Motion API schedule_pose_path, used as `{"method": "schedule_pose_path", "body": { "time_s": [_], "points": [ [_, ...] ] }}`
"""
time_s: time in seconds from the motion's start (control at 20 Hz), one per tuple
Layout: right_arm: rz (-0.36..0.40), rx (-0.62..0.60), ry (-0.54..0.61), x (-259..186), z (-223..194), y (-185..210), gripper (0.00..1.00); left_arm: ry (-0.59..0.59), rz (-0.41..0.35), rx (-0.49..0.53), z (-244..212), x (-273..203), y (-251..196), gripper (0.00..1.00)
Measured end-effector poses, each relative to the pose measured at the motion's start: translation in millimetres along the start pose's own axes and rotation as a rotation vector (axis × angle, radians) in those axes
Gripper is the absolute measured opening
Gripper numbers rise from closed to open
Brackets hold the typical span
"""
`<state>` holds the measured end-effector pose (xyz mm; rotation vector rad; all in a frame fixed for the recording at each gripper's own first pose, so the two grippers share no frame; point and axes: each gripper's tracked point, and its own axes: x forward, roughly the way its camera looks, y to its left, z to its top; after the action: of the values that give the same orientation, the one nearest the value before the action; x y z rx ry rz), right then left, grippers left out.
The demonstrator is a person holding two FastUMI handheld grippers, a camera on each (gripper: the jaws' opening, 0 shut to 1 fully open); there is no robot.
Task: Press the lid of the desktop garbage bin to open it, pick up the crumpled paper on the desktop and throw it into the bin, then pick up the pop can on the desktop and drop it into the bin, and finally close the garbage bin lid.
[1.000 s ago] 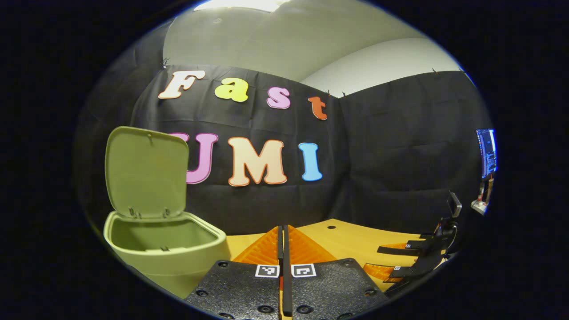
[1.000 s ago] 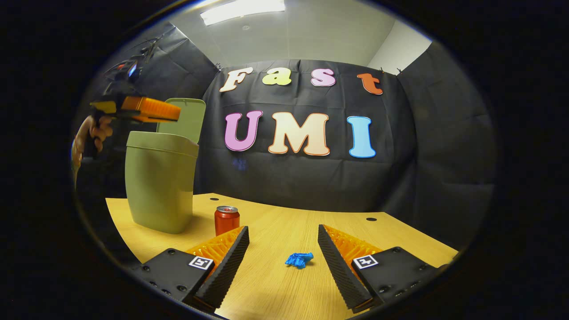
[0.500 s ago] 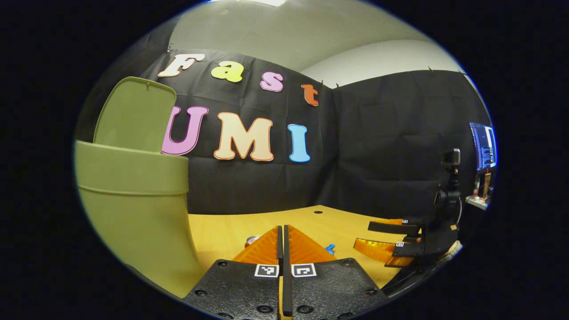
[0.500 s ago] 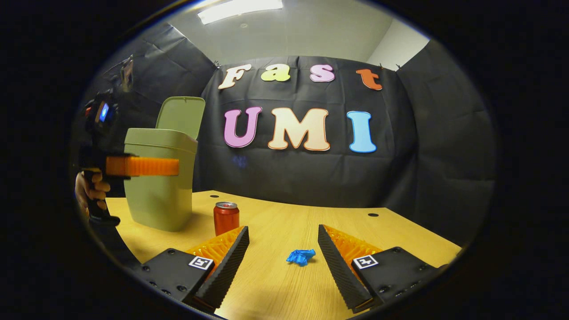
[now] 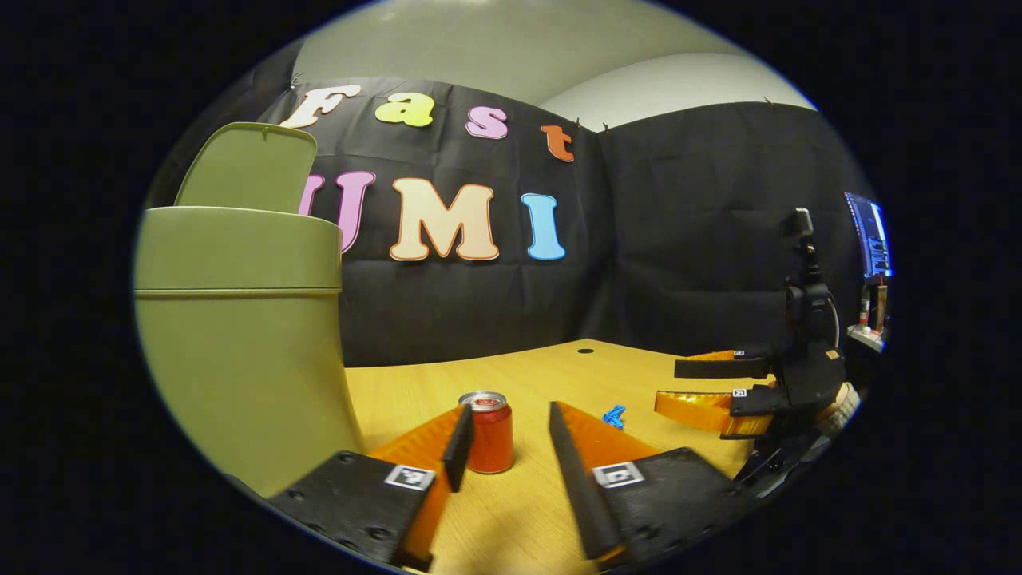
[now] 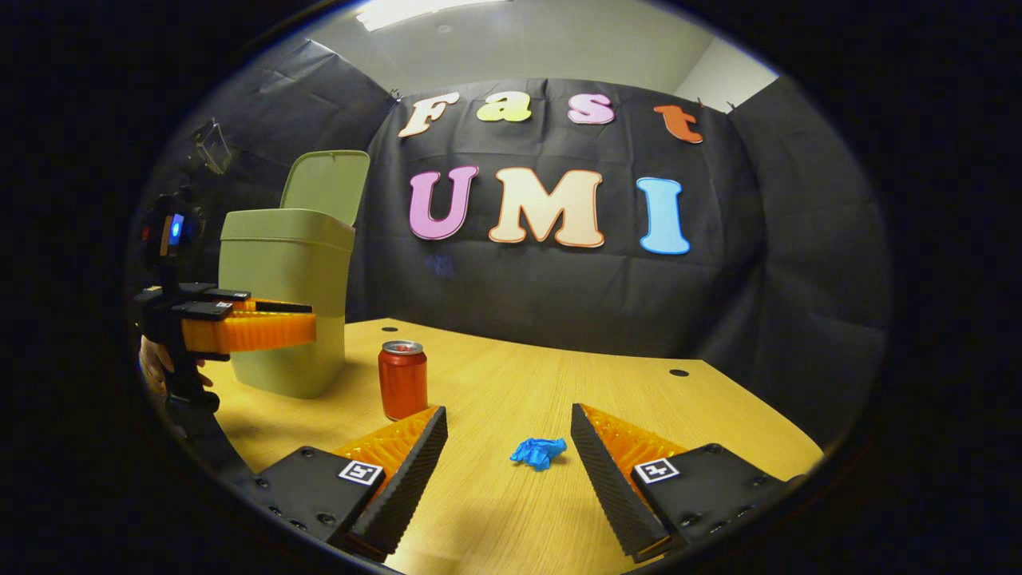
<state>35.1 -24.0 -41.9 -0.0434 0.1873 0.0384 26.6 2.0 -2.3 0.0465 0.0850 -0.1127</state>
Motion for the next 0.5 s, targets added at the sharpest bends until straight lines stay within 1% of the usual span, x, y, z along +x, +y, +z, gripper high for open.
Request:
{"method": "schedule_pose_path", "body": {
  "time_s": [0.1,0.15,0.3,0.4,0.5],
  "points": [
    [0.026,-0.028,0.056,13,-3,-7,0.98,0.006,-0.001,-0.003,-3,3,-2,1.0],
    [0.033,-0.043,0.087,20,-6,-12,0.98,0.007,-0.005,-0.001,-3,3,-4,0.98],
    [0.057,-0.082,0.186,42,-18,-26,0.98,0.008,-0.01,0.009,-5,3,-6,0.97],
    [0.099,-0.082,0.272,53,-33,-27,0.98,0.003,-0.016,0.006,-4,2,-8,0.97],
    [0.124,-0.067,0.352,62,-47,-31,0.99,0.005,-0.013,0.005,-3,3,-7,0.97]
  ]
}}
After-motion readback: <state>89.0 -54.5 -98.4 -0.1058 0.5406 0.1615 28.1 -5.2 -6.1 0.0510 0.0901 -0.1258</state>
